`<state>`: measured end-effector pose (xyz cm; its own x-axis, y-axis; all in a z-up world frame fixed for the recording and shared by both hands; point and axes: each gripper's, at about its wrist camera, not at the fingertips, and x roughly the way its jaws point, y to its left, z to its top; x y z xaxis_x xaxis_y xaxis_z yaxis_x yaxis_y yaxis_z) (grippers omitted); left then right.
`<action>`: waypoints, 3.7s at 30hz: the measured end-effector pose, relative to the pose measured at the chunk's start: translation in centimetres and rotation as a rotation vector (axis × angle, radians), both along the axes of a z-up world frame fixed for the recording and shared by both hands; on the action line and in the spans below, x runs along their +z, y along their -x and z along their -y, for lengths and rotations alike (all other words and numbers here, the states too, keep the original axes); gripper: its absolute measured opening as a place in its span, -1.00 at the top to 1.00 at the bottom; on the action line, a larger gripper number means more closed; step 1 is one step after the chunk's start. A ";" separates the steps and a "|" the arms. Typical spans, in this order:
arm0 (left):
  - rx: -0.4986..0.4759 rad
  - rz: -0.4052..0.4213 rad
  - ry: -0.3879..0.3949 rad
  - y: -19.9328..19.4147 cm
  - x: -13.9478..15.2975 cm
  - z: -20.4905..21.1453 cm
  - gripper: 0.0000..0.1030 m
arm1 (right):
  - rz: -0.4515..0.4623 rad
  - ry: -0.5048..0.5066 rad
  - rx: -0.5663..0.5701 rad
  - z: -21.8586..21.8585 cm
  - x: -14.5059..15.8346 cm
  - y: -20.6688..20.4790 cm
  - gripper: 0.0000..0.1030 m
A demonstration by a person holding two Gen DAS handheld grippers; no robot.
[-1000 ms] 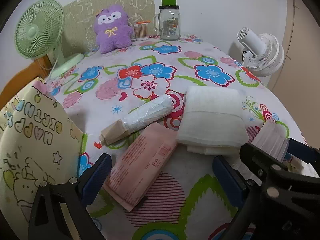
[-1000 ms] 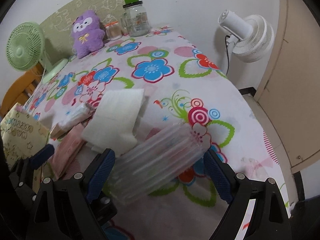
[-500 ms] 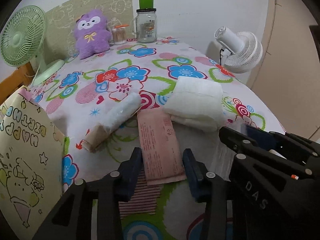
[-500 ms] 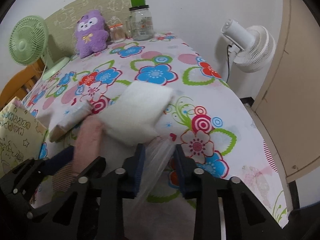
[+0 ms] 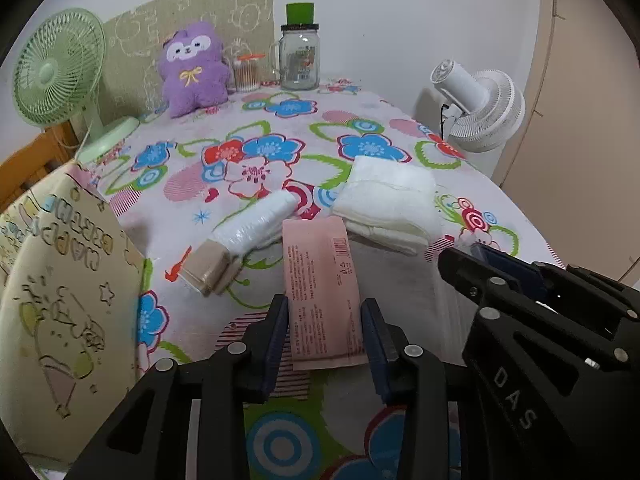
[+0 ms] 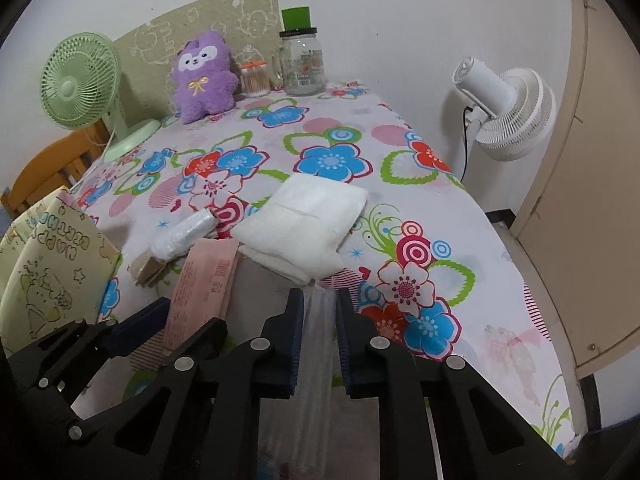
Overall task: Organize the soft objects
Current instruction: 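Close the right tool on the clear tube pack while the left tool grasps the pink packet, then lift both held items and carry them toward the fabric box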
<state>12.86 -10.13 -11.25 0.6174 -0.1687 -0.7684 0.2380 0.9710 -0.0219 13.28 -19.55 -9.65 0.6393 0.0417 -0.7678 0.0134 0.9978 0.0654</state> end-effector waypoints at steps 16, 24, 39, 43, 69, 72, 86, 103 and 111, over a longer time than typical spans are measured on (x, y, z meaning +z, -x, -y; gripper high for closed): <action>0.005 0.073 0.006 2.9 2.5 -0.4 0.28 | 0.078 0.014 0.014 -0.9 2.7 2.8 0.67; 0.013 0.115 0.009 4.5 4.0 -0.9 0.27 | 0.122 0.028 0.021 -1.5 4.4 4.5 0.67; 0.032 0.206 0.012 7.8 7.5 -2.2 0.27 | 0.209 0.038 0.047 -3.0 8.1 7.8 0.67; 0.032 0.224 0.009 8.3 8.3 -2.6 0.27 | 0.227 0.036 0.050 -3.3 9.1 8.6 0.67; 0.062 0.268 -0.010 9.3 12.0 -6.5 0.27 | 0.255 0.039 0.097 -7.3 12.9 8.6 0.67; 0.069 0.265 -0.012 9.0 12.0 -7.2 0.27 | 0.251 0.041 0.103 -8.1 13.0 8.3 0.67; 0.117 0.240 -0.029 7.9 11.8 -10.9 0.27 | 0.214 0.032 0.165 -11.9 12.3 6.6 0.67; 0.160 0.207 0.001 6.0 11.0 -15.4 0.26 | 0.170 0.067 0.231 -16.9 11.4 3.9 0.68; 0.193 0.185 0.018 5.0 10.4 -17.4 0.26 | 0.147 0.080 0.267 -19.2 10.9 2.6 0.68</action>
